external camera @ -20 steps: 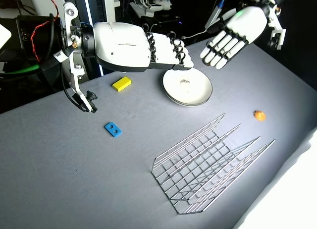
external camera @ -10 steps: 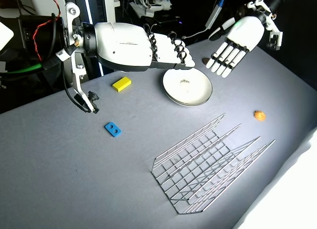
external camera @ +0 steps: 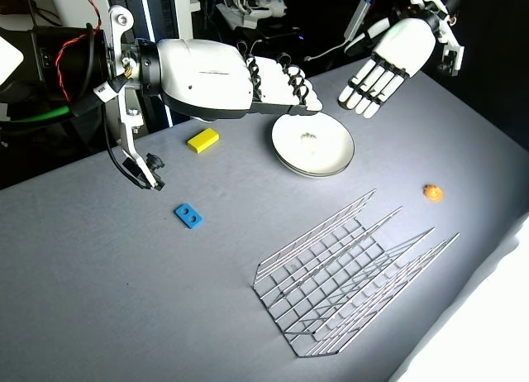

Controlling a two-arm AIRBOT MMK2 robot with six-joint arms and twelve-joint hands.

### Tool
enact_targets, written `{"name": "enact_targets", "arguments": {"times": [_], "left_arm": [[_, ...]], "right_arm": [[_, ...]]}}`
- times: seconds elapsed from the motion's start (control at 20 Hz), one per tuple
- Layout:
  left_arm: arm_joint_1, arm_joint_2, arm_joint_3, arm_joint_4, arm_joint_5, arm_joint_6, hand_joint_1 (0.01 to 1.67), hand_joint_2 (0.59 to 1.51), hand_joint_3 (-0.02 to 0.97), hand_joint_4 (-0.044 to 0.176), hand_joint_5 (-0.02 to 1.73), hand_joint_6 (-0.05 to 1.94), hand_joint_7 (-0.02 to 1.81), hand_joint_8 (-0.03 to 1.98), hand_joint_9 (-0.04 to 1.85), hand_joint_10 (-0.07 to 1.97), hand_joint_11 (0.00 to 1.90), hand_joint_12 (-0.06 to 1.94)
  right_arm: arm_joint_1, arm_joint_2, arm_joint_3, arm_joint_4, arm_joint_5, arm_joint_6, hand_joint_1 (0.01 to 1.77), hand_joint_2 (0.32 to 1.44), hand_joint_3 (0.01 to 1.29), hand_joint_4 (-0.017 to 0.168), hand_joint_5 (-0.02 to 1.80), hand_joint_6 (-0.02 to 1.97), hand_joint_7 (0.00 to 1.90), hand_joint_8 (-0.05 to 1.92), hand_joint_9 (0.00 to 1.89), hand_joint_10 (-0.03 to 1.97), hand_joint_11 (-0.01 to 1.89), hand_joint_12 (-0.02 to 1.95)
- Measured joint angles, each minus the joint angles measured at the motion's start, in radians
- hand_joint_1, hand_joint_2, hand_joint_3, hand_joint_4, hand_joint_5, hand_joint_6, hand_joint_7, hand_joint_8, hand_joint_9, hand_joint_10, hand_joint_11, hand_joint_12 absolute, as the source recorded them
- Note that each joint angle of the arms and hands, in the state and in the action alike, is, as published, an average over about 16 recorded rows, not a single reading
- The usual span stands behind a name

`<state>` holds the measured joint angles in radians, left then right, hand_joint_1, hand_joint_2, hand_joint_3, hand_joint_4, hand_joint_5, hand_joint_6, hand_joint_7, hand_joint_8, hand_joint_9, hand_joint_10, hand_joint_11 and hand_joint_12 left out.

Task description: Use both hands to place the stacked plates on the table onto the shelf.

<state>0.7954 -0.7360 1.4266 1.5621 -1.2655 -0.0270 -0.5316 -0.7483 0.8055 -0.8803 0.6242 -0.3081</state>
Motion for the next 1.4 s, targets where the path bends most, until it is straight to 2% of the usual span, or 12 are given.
{"name": "enact_targets", "arguments": {"times": [0.25, 0.5, 1.4], "left_arm": [[0.029, -0.008, -0.027, -0.012, 0.010, 0.000, 0.02, 1.117, 0.005, 0.000, 0.02, 0.01, 0.02, 0.01, 0.02, 0.02, 0.02, 0.01], [0.060, -0.019, -0.048, -0.014, 0.044, 0.000, 0.02, 1.118, 0.005, -0.002, 0.02, 0.01, 0.02, 0.01, 0.02, 0.02, 0.02, 0.01], [0.165, -0.031, -0.122, -0.066, 0.267, -0.003, 0.02, 1.122, 0.004, -0.002, 0.02, 0.01, 0.02, 0.01, 0.02, 0.02, 0.02, -0.02]], "right_arm": [[0.000, 0.000, 0.000, 0.000, 0.000, -0.005, 0.97, 0.92, 0.02, 0.002, 0.02, 0.03, 0.02, 0.01, 0.02, 0.01, 0.02, 0.00], [0.000, 0.000, -0.001, 0.000, 0.000, -0.008, 0.97, 0.92, 0.02, 0.002, 0.02, 0.03, 0.02, 0.01, 0.02, 0.01, 0.02, 0.00], [-0.002, 0.000, -0.002, -0.002, 0.000, -0.012, 0.98, 0.92, 0.02, 0.003, 0.02, 0.03, 0.02, 0.01, 0.02, 0.01, 0.02, 0.00]]}}
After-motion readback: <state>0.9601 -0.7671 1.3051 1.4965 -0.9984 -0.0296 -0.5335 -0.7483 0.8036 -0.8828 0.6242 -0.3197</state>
